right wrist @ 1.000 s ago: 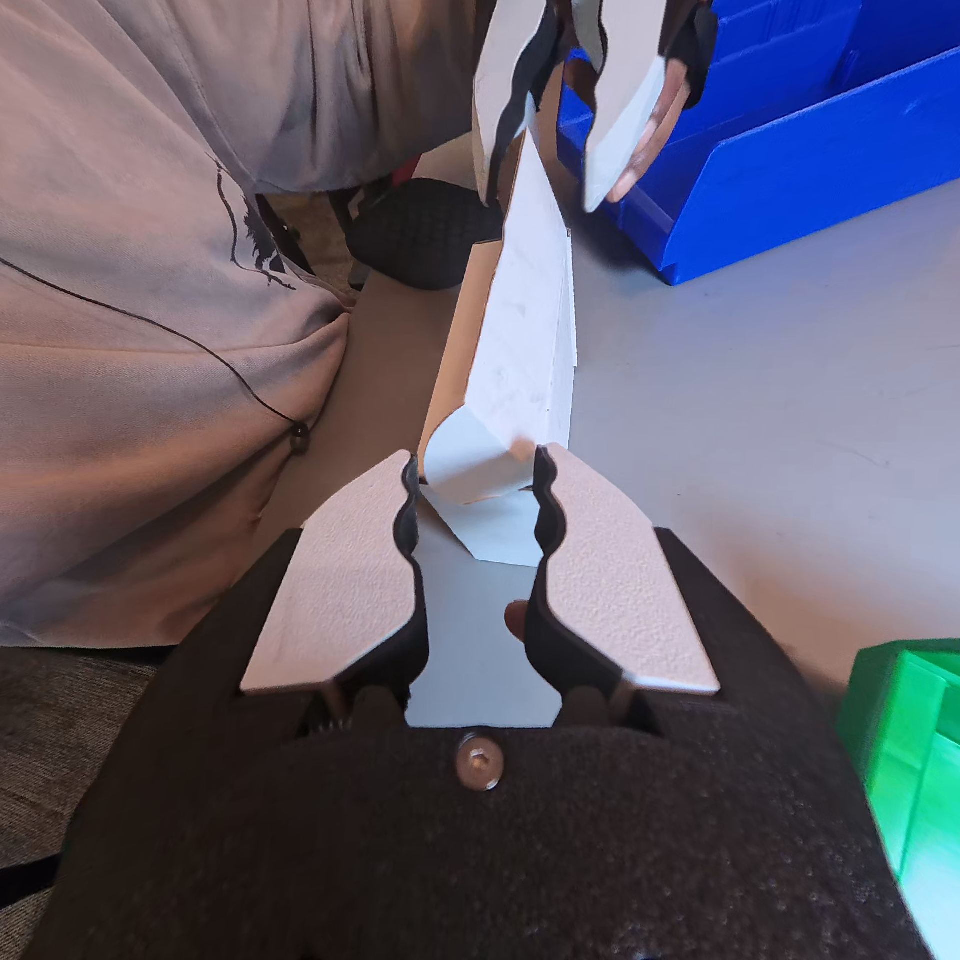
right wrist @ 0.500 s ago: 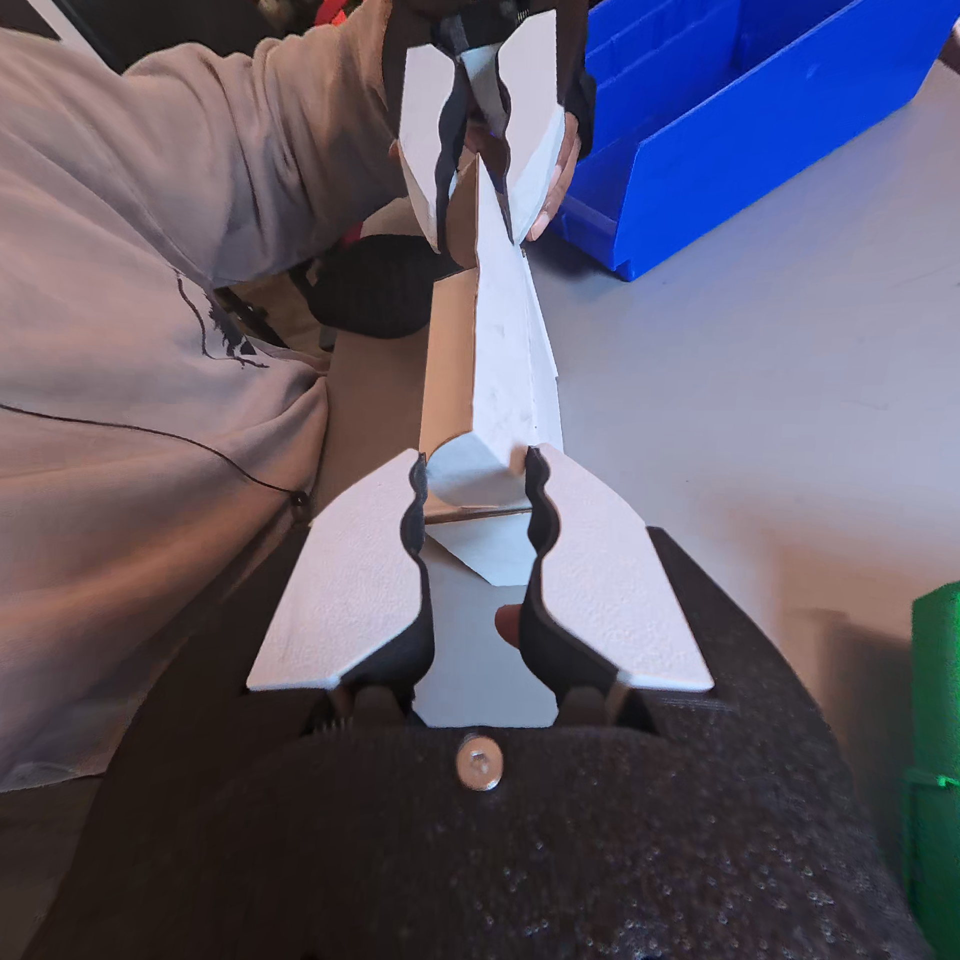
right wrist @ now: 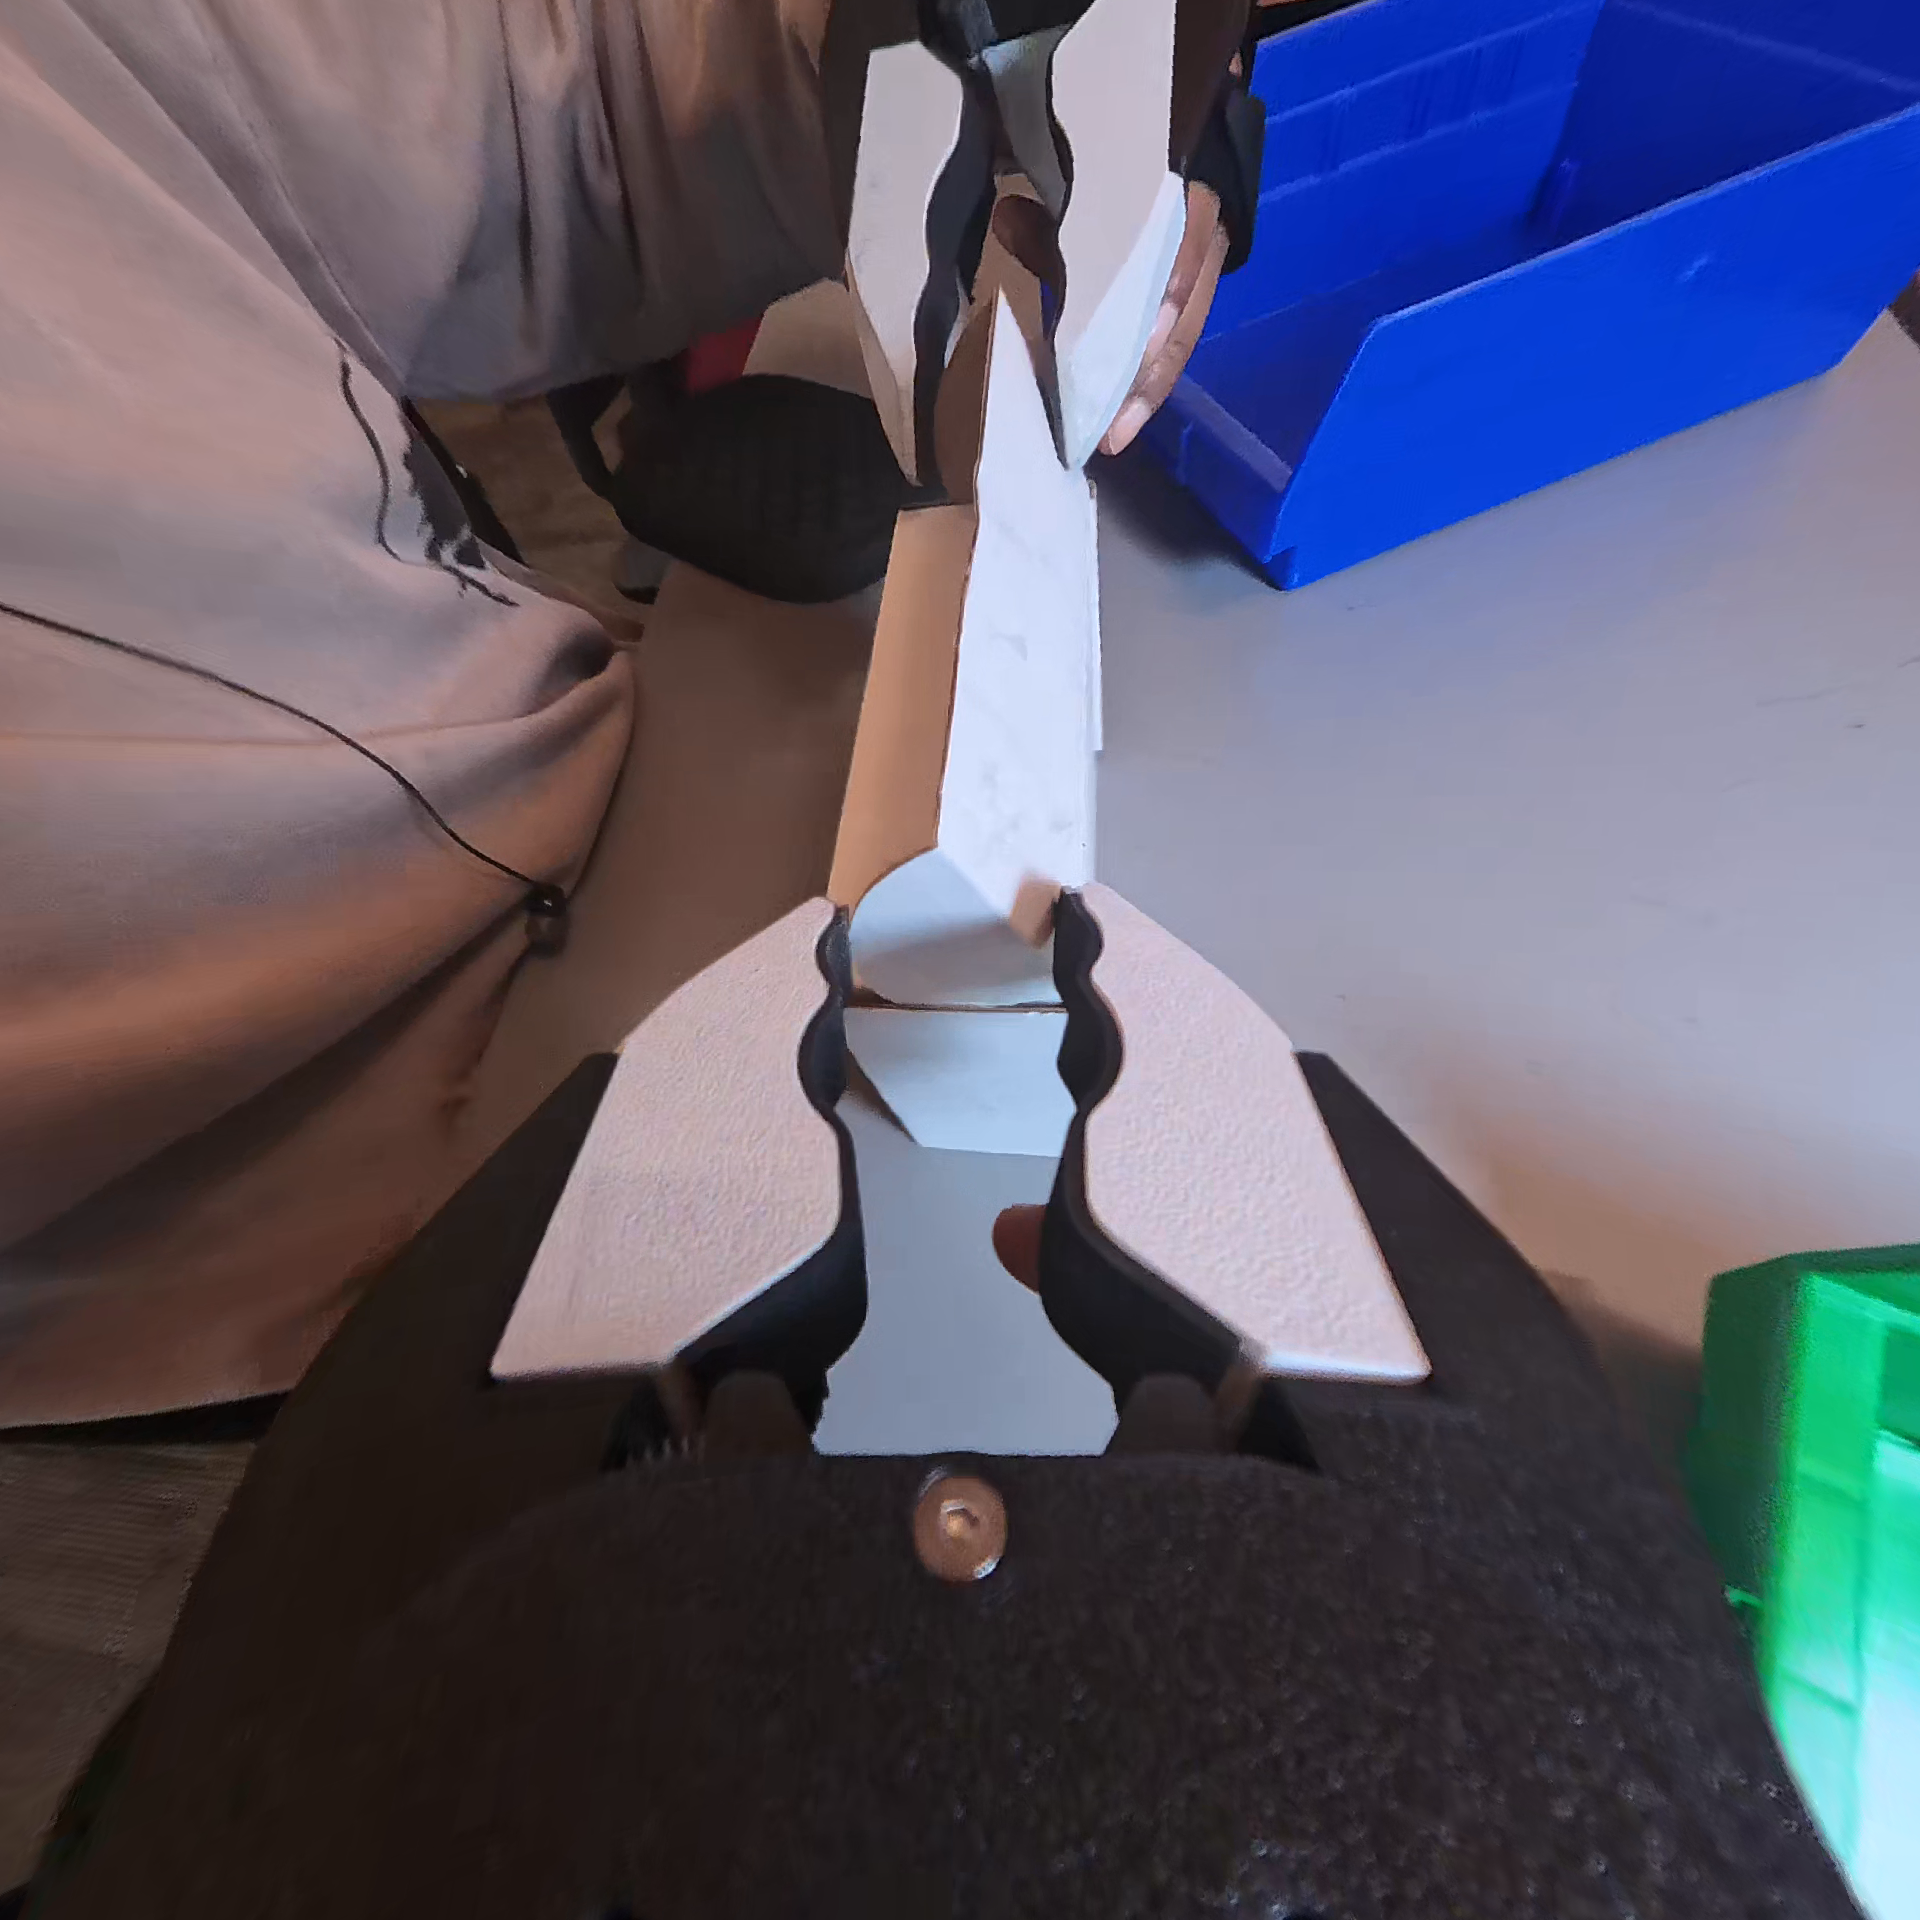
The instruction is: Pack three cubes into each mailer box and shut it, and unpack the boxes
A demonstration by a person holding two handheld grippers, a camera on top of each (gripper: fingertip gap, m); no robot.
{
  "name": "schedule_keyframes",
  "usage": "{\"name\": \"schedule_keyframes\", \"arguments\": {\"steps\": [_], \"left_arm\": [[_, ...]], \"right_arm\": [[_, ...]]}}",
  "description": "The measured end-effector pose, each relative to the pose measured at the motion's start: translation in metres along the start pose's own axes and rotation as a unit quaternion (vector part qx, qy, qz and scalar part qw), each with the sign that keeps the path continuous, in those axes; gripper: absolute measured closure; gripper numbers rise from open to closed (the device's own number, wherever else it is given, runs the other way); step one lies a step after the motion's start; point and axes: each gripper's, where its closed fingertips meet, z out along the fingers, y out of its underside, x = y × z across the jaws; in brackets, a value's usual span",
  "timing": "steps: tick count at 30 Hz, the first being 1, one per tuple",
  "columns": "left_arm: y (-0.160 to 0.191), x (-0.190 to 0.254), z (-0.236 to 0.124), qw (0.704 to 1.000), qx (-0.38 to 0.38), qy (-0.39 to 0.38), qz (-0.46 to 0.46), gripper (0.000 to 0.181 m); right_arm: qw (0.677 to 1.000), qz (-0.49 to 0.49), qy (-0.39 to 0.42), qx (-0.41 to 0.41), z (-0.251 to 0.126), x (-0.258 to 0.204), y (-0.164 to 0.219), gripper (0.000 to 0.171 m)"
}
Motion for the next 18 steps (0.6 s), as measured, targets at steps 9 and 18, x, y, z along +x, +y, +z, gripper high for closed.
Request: {"name": "schedule_keyframes", "arguments": {"steps": [9,18], "left_arm": [[0.000,0.012,0.003,0.987,-0.075,-0.076,0.117,0.138],[-0.018,0.020,0.000,0.984,-0.035,-0.136,0.110,0.120]], "right_arm": [[0.977,-0.176,0.096,-0.067,0.003,-0.008,0.005,0.129],[0.952,-0.237,0.166,-0.101,0.002,-0.018,0.000,0.112]]}}
